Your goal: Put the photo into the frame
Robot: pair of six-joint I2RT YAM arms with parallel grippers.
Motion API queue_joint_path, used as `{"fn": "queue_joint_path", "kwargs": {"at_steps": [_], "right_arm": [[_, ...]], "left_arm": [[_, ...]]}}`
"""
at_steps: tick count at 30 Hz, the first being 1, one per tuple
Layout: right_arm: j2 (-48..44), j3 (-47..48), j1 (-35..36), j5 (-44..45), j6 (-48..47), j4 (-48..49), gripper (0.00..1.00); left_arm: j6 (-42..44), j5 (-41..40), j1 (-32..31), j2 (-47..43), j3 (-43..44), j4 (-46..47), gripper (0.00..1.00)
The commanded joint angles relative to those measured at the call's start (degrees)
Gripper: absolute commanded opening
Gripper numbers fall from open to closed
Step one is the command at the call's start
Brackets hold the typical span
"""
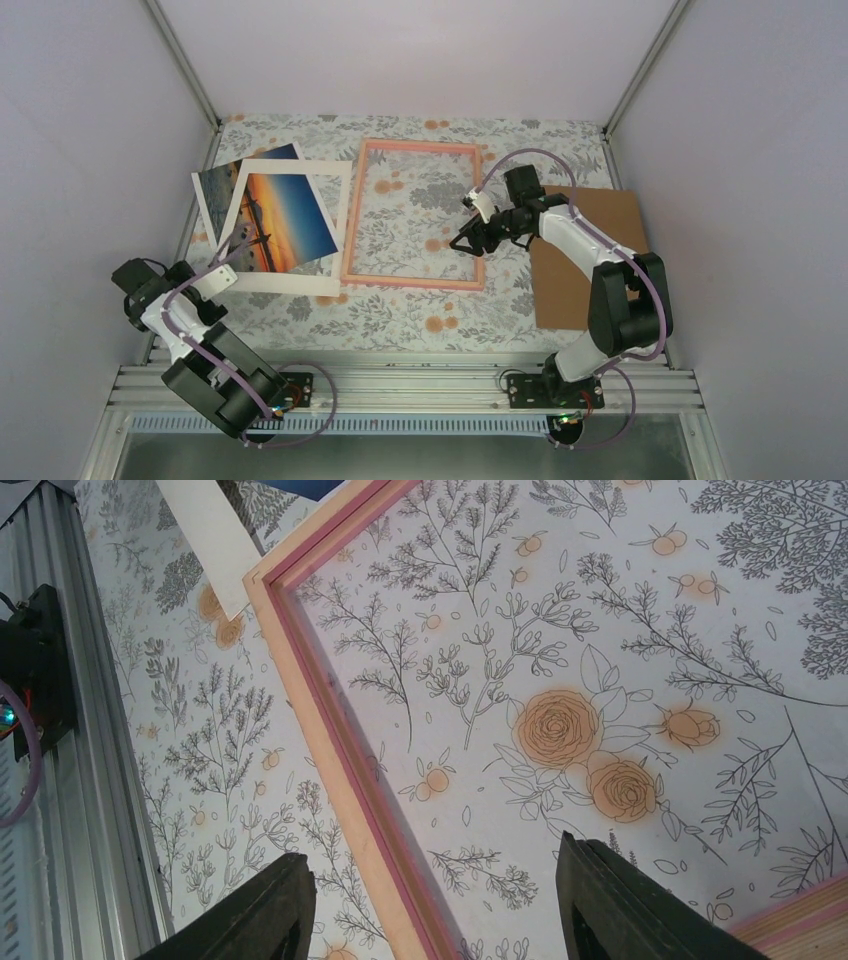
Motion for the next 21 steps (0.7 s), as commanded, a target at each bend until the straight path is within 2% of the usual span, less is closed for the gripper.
{"fn": "queue_joint_path", "kwargs": {"at_steps": [1,3,6,12,16,21], "right_arm": [[-1.58,1.10,0.23,0.35,1.09,0.17,0.60],[-2.27,0.62,0.19,0.62,1.34,0.23,0.60],[-2.92,0.02,0.21,1.18,1.65,0.29,0.60],[-3.44,0.00,0.25,2.23,2.70,0.08,0.60],[-3.67,-0.12,0.19,2.69,3.51,-0.04,0.60],[-4.43,-1.23,0.23,3.13,4.27,0.50,0.60]], "left_arm": [[16.30,3.72,0.53,1.21,-2.91,9.39,1.00],[18.61,5.12,0.44,1.08,-4.51,11.92,1.00],[23.21,7.50,-0.27,1.02,-5.82,9.42,1.00],[19.09,7.11,-6.75,-0.76,-12.84,19.36,0.97],[17.65,6.36,-10.00,-0.44,-15.88,25.15,0.88],[15.28,6.48,-13.43,1.62,-15.23,26.44,0.68]]}}
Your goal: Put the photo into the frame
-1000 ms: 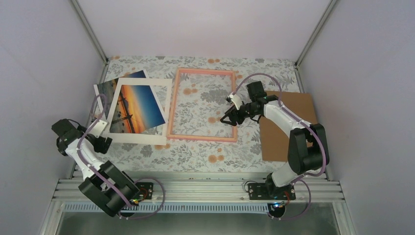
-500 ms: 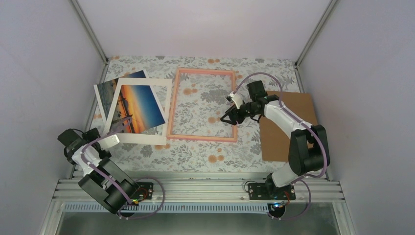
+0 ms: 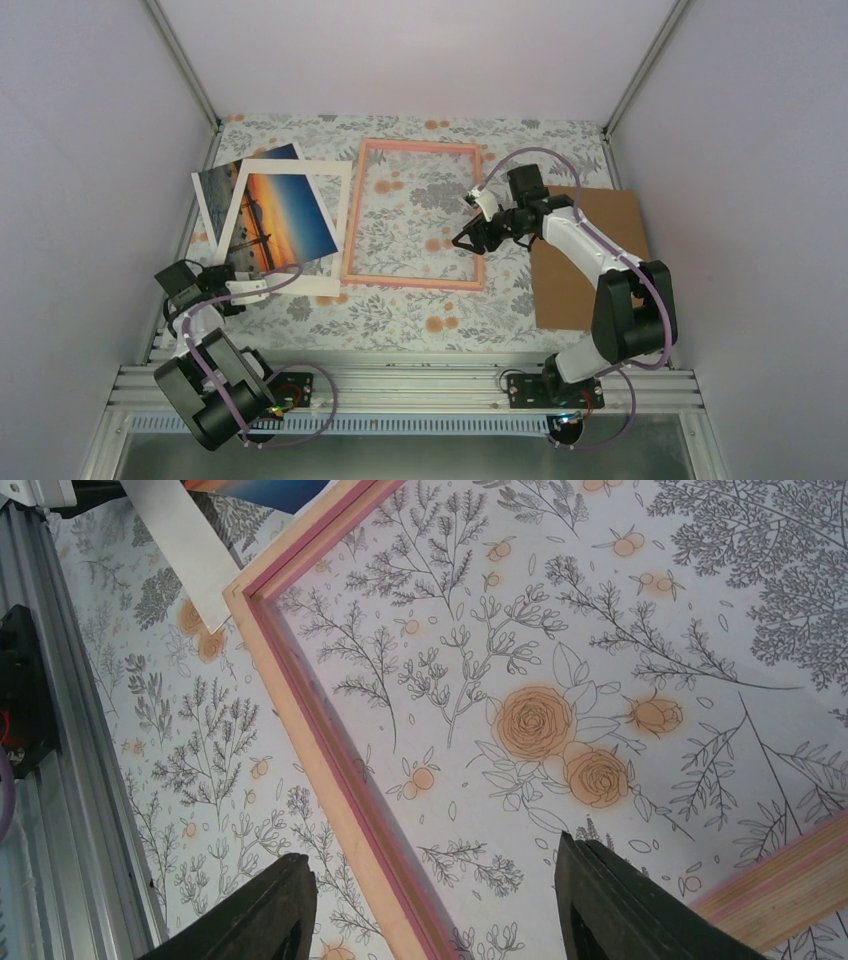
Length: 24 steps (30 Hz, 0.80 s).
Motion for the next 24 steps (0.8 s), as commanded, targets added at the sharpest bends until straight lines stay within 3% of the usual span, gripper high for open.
{"fn": "queue_joint_path", "kwargs": {"at_steps": [1,8,14,24], "right_arm": [[-2.29,-1.37,0.19,0.64,1.40,0.71,0.59],[-3.89,-3.05,0.21,1.23,1.98,1.40,0.59],[-5.85,-4.07,0.25,1.36,2.21,1.47,0.59],[-6.95,-3.20,0.32,-3.13,1.47,1.79,0.60]], "left_arm": [[-1.92,1.85,-3.01,2.59,0.53,0.81,0.63],[-4.65,2.74,-6.65,4.65,6.73,-6.16,0.24],[-6.62,2.95,-6.97,5.11,13.59,-14.38,0.04],[-10.57,2.20,-6.94,12.28,32.20,-32.60,0.02]]}}
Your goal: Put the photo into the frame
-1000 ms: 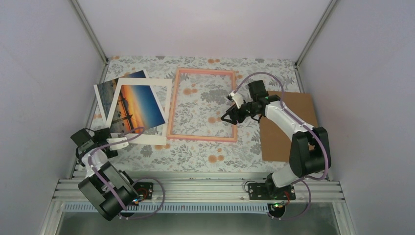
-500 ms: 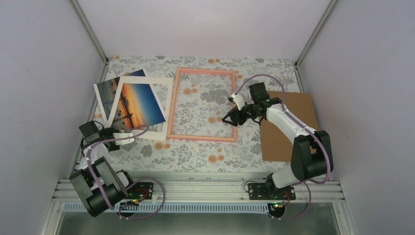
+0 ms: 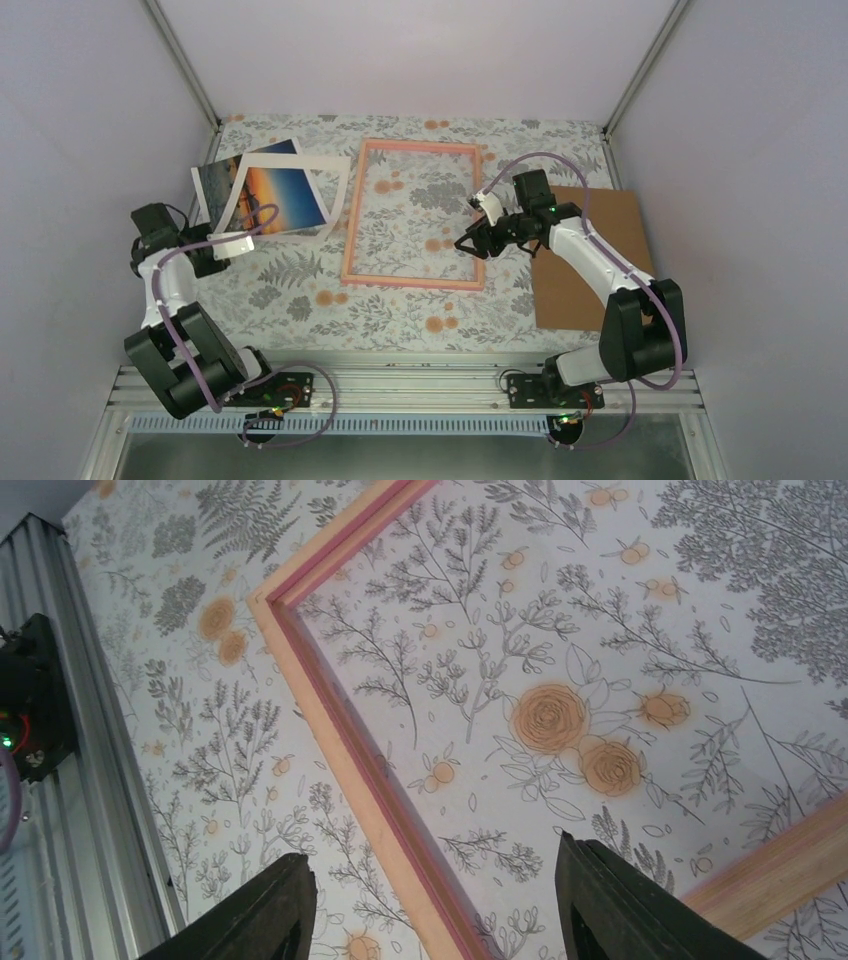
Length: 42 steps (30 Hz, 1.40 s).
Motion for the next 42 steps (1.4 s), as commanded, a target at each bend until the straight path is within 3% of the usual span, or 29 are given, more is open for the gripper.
{"fn": "queue_joint_path", "kwargs": {"at_steps": [1,5,11,18,23,30,36,42], "right_arm": [[-1.43,0.49,0.42,-4.74,-0.70,1.52,0.60],[-2.57,0.10,3.28,-7.23,-0.50,9.99,0.62],[1.31,0.00,16.90,-0.15,-3.72,31.39,0.72],[18.04,14.00,30.78,7.31,-13.02,36.15,0.73],[26.75,23.41,32.68,9.83,-13.19,38.22,0.73],[32.66,29.22,35.40,12.20,-13.25,38.63,0.56],[36.60,32.70,35.93,14.14,-13.70,36.88,0.32],[37.73,36.96,36.00,9.67,-13.18,32.69,0.18]], "left_arm": [[-1.11,2.08,-0.09,1.57,6.65,-12.02,0.02],[1.24,1.53,-0.12,1.51,8.17,-16.29,0.02],[1.21,1.40,-0.42,2.49,10.69,-19.39,0.02],[0.24,1.19,-1.31,3.46,13.34,-22.22,0.02],[0.89,0.73,-1.63,2.90,12.18,-21.95,0.02],[1.05,0.47,-1.62,3.78,12.63,-21.49,0.02],[1.16,0.26,-1.63,4.02,12.80,-21.27,0.02],[0.80,-0.12,-1.63,3.67,12.11,-20.89,0.03]]}}
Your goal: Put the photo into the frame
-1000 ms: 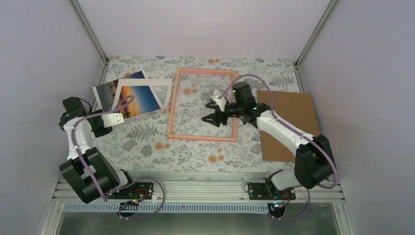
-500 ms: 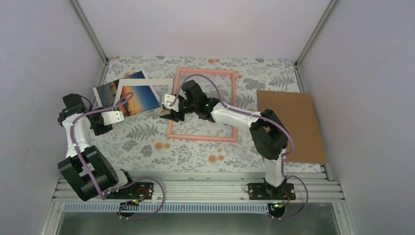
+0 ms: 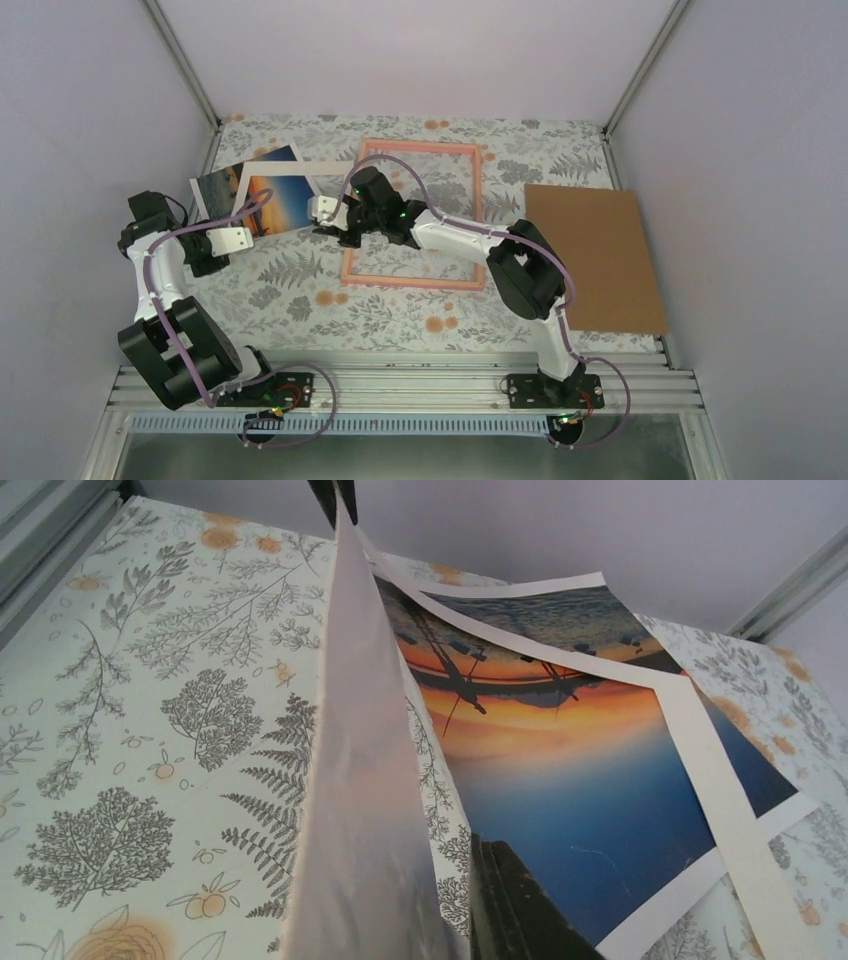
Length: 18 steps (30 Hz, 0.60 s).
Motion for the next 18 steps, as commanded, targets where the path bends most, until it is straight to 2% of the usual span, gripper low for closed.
{"fn": "queue_joint_path", "kwargs": {"at_steps": [1,2,6,9,13,18], "right_arm": [[0.18,3.82,0.52,-2.36,0.11,-2.25,0.11],[0.23,4.13,0.55,-2.07,0.04,-2.44,0.05],[0.41,5.22,0.13,1.30,-1.95,-3.26,0.04],[0.33,5.97,-1.12,2.73,-3.65,-3.09,0.04],[1.18,9.07,-1.96,2.84,-4.27,-4.28,0.04],[0.32,8.55,-1.33,3.12,-7.14,-2.73,0.04]], "left_arm": [[0.64,1.16,-0.12,-0.18,-0.13,-0.69,0.05],[0.46,1.10,-0.13,-0.31,-0.08,-0.62,0.06],[0.45,0.41,1.18,-0.71,0.02,0.19,0.18],[2.15,0.12,3.95,-0.46,0.05,0.61,0.34],[3.86,0.76,7.54,-0.05,0.22,1.63,0.50],[3.48,4.46,8.38,-1.48,2.28,-0.01,0.75]]}}
